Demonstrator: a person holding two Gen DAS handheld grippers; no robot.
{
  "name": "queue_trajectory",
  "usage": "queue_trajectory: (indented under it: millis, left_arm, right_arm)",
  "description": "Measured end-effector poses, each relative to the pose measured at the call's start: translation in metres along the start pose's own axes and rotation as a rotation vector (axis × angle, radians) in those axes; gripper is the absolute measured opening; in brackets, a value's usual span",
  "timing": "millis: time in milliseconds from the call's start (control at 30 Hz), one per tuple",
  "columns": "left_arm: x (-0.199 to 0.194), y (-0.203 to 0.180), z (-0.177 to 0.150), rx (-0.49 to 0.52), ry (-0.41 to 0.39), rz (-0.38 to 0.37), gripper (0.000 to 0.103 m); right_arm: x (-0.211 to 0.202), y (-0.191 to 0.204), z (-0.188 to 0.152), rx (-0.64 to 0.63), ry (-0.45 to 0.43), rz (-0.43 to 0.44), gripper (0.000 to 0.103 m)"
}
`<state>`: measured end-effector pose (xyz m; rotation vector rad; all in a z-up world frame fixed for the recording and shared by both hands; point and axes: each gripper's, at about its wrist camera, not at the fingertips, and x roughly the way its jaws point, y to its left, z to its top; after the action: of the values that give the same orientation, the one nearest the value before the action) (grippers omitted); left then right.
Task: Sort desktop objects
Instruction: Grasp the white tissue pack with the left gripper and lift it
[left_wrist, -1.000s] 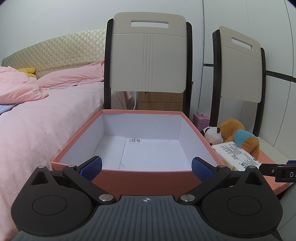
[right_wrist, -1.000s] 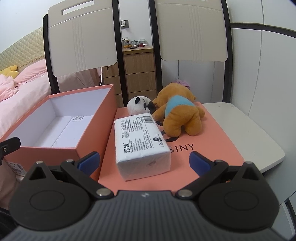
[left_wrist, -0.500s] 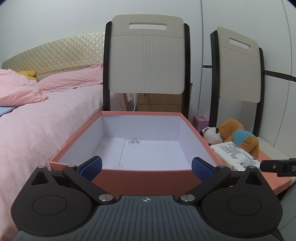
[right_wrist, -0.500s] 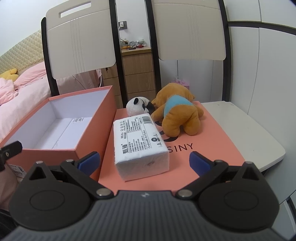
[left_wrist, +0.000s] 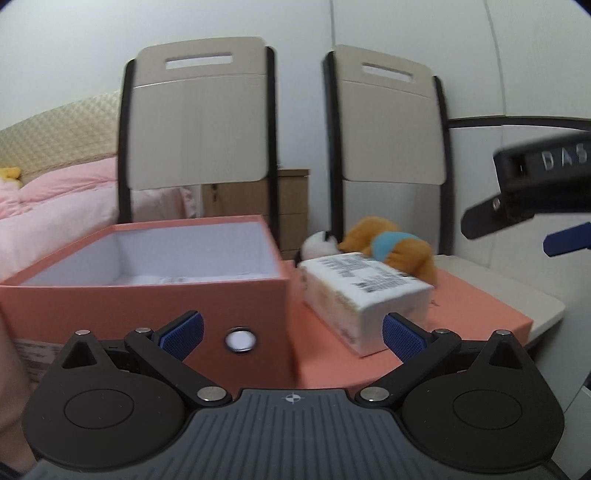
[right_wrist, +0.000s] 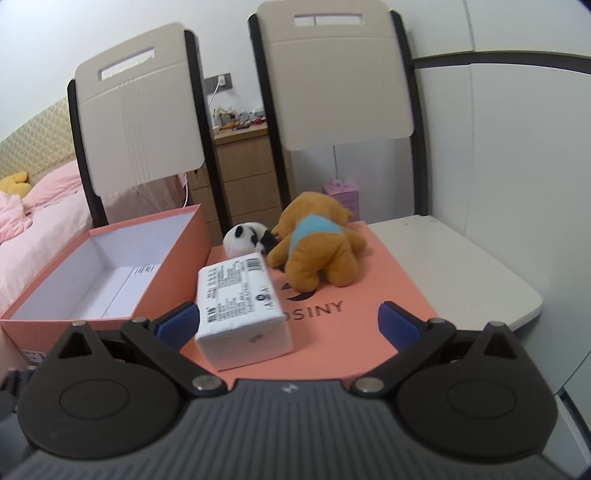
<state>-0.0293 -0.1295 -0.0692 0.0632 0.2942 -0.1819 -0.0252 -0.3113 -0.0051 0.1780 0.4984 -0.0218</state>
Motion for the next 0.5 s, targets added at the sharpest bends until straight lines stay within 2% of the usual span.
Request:
queue_trajectory:
  millis: [67,167,367,500]
  left_arm:
    - [0.007,-0.015,-0.003,0.030,-0.008,-0.024,0.103]
    - [0.023,-0.037,-0.003,0.061,-0.005,-0.007,0.103]
    - [0.057,-0.060,0.002,-0.007,0.036,-0.027,0.103]
    - [0.074,-0.074,0.003,-0.029,0.028,0.023,0.103]
  right_arm:
    - [-0.006,-0.009,0.000,0.010,-0.011,-0.007,0.103]
    - [-0.014,-0.025,-0.002,0.034,-0.022,-0.025,0.103]
    - [-0.025,-0.050,-0.012,0.062,-0.012,-0.049,0.103]
    - [-0.033,-0.061,-0.015,0.060,-0.017,-0.040,0.103]
